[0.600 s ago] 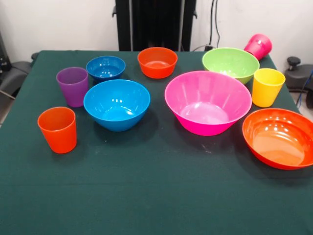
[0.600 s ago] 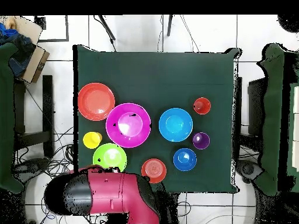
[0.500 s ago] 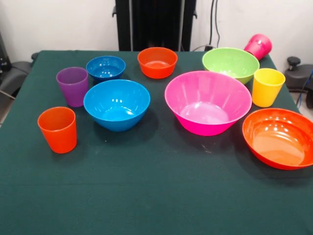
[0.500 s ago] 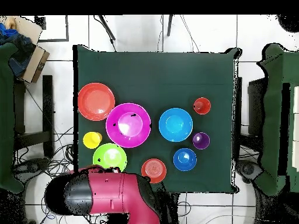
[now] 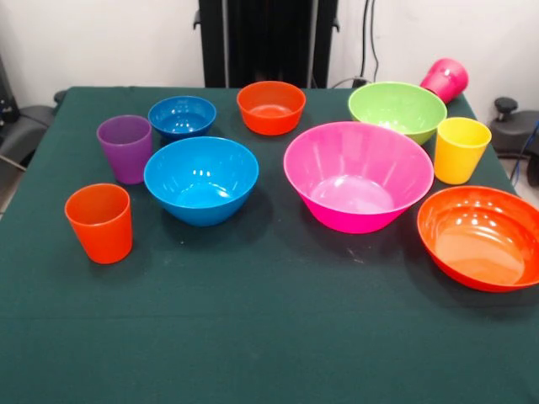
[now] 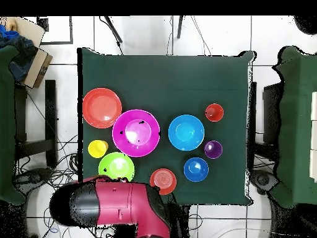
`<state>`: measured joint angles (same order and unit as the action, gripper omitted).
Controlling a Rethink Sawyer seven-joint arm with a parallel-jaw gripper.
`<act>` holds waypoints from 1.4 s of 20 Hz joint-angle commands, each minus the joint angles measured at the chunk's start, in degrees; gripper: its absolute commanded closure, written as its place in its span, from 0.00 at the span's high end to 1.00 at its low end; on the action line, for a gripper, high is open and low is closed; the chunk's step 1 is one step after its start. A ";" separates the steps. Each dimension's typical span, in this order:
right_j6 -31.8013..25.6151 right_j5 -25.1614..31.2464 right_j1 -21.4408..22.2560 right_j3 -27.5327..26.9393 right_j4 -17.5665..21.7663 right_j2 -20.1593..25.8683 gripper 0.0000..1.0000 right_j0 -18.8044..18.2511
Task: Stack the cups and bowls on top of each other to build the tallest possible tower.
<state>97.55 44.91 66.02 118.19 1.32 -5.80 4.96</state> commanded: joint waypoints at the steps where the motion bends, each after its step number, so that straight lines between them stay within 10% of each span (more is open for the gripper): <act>1: 8.49 -3.98 -5.88 1.08 4.24 1.39 1.00 0.77; 28: 6.22 -12.70 -11.09 2.76 4.12 2.05 1.00 0.50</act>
<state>97.57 36.19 59.63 118.19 1.30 -5.87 5.15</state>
